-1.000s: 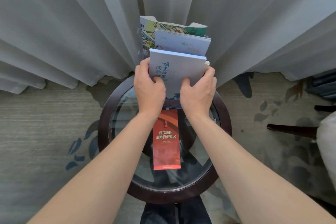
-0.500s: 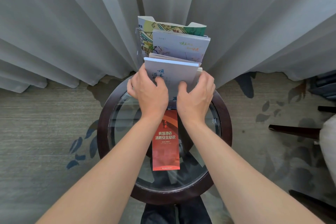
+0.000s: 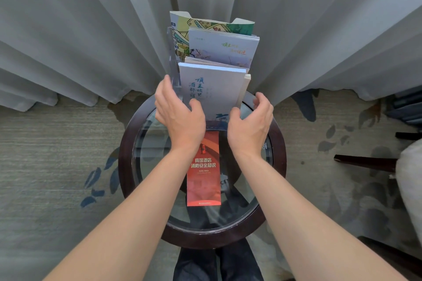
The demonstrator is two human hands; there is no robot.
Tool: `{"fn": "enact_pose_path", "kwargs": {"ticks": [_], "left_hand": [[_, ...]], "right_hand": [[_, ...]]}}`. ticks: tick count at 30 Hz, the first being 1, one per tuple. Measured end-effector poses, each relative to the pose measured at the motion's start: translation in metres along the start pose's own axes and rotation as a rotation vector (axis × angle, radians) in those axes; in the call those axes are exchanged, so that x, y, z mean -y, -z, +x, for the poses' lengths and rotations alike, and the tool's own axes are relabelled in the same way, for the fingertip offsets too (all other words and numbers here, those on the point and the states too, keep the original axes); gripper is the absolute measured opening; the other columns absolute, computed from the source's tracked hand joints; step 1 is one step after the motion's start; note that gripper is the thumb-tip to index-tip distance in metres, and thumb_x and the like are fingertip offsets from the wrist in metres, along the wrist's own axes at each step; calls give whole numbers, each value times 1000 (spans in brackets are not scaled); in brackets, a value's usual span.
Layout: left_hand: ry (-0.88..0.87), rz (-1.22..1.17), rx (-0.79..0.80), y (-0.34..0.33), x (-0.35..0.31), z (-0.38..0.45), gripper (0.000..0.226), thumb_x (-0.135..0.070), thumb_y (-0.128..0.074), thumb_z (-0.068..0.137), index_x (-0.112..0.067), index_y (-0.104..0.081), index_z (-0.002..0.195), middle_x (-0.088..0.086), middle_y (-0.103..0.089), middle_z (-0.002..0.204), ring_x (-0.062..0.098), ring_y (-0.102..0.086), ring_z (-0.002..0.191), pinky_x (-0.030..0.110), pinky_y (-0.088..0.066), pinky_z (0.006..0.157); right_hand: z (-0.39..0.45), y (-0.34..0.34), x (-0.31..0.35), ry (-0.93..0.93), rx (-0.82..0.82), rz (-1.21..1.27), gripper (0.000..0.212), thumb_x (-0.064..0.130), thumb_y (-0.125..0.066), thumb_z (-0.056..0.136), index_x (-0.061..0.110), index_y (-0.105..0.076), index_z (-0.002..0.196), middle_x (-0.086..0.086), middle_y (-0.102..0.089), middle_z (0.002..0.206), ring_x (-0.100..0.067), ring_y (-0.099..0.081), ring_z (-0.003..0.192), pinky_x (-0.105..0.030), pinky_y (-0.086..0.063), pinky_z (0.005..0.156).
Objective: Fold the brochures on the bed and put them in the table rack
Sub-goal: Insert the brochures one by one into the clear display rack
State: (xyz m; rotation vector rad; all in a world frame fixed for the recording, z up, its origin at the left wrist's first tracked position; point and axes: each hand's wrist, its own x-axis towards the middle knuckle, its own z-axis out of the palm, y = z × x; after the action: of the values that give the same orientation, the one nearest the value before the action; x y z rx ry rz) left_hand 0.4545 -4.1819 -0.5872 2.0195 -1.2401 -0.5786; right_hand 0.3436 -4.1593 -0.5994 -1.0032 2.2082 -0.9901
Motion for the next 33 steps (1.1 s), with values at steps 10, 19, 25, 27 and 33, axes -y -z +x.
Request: {"fn": "enact_pose_path", "kwargs": {"ticks": [10,19,25,27,33], "left_hand": [[453,100,359,0,90,-60,55,-24,-57,94,-12,-40,144,7,-48,139,25,-42,131,41,-34,112],[410,87,435,-4,101,-79,56,-20,-58,91,-10,-41,144,7,-52,137,26,-44,130,38,-36,108],[465,-5,450,1,108,-77,59,-24,-62,90,-13,-41,145,1,-53,128,21,-50,124,42,-40,107],[447,-16,426,3,107,-78,57,-23,-61,92,-15,-41,145,-4,-52,122,18,-51,120,37,-42,103],[336,-69,265,16,90,-62,19,-13,-58,91,-22,-64,106,-5,-55,103,8,-58,89,32,-48,89]], "right_hand": [[-52,-8,-69,-241,461,-131,56,24,-61,91,17,-42,143,1,-63,119,-17,-61,105,-36,-47,93],[-69,-22,-71,-228,529,-220,66,19,-63,86,14,-39,147,-5,-59,127,-24,-59,114,-43,-46,101],[-68,-21,-71,-223,473,-259,55,20,-65,84,22,-50,137,4,-59,108,-18,-60,101,-40,-50,90],[-68,-20,-67,-192,414,-267,30,17,-62,85,25,-63,114,6,-58,98,-17,-59,95,-36,-49,82],[-60,-13,-41,-141,320,-151,15,12,-58,87,26,-64,87,7,-59,90,-15,-58,86,-34,-48,76]]}}
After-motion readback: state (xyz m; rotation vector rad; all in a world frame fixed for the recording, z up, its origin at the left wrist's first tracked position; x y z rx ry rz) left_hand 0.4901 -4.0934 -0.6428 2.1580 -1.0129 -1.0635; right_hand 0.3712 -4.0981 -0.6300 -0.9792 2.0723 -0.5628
